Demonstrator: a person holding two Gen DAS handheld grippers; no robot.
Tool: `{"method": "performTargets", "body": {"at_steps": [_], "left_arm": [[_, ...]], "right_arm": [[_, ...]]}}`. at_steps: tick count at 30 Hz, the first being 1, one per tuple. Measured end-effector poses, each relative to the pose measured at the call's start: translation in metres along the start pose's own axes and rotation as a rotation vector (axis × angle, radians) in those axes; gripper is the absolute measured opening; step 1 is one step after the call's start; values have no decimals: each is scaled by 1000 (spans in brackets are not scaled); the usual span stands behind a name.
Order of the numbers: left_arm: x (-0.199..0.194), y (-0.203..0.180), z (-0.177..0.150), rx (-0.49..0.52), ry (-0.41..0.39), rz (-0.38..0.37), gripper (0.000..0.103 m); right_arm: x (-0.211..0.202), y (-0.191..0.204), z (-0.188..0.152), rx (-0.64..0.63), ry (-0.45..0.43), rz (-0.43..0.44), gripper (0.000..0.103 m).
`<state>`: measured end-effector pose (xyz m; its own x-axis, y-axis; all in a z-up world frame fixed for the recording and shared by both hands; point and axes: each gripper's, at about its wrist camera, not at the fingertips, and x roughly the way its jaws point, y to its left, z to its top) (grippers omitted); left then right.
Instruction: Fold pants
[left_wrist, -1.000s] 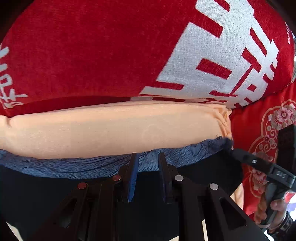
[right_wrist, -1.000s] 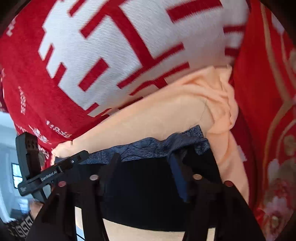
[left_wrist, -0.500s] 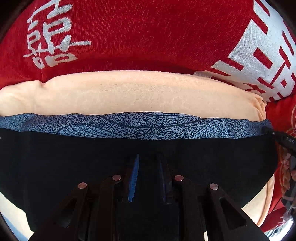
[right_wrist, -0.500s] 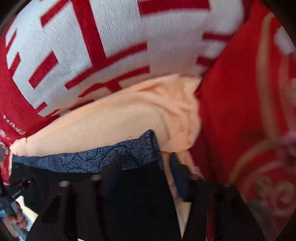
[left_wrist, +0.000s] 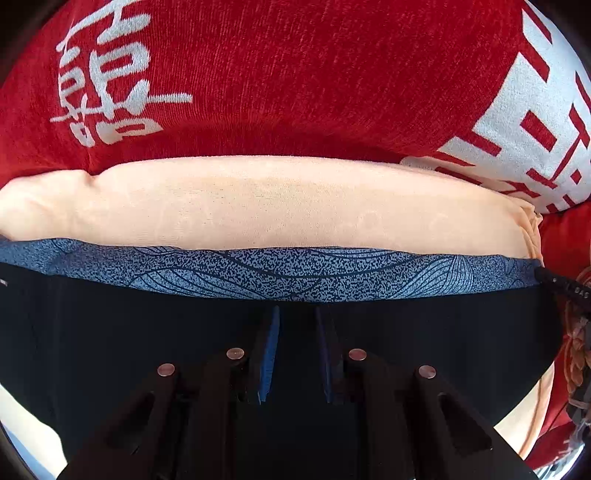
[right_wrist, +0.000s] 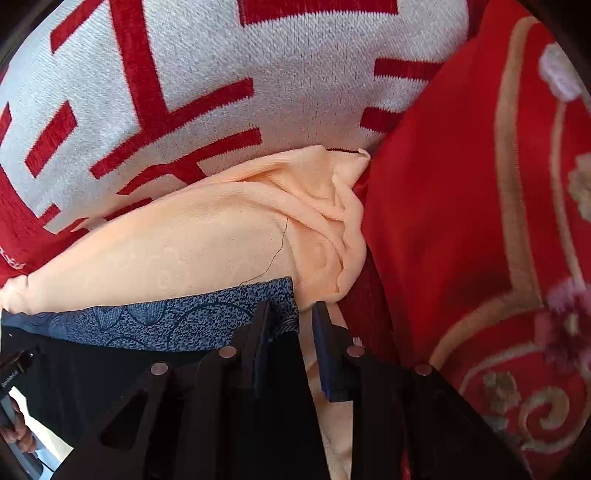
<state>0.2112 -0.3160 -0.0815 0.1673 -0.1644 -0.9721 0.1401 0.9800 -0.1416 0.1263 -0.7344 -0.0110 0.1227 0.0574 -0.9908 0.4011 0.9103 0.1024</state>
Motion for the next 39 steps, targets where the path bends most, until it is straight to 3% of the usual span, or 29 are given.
{"method": "performTargets", "body": {"at_steps": [2, 5, 8, 12, 18, 21, 25, 26, 28, 30, 36, 39], "left_arm": [[-8, 2, -2, -3, 12, 12, 22], [-28, 15, -11, -25, 17, 6, 22], [-54, 39, -21, -47, 6, 15, 22], [-79, 81, -25, -61, 2, 43, 22], [-74, 129, -10, -23, 3, 77, 22], [-63, 149, -3, -25, 37, 74, 22], [-61, 160, -5, 20, 46, 61, 22], [-61, 164, -6, 32, 54, 70, 22], [-62, 170, -6, 31, 64, 57, 22], [-64, 175, -3, 44, 61, 40, 22], [-54, 176, 21, 63, 54, 7, 22], [-30, 165, 30, 65, 74, -19, 22]], "right_arm": [[-13, 1, -9, 10, 3, 37, 52], [-35, 11, -28, -2, -6, 72, 57], [-54, 29, -50, -21, -21, 127, 57], [-75, 57, -58, -69, -69, 139, 58], [-68, 130, -59, -191, -52, 205, 59], [-63, 138, -62, -183, -112, 118, 59], [-47, 95, -55, -53, -88, -198, 59], [-48, 77, -52, 10, -74, -223, 59], [-60, 52, -53, 140, -67, -107, 59], [-66, 62, -53, 114, -48, -35, 59], [-32, 191, -38, -152, 27, 226, 58], [7, 259, -32, -246, 81, 287, 48]]}}
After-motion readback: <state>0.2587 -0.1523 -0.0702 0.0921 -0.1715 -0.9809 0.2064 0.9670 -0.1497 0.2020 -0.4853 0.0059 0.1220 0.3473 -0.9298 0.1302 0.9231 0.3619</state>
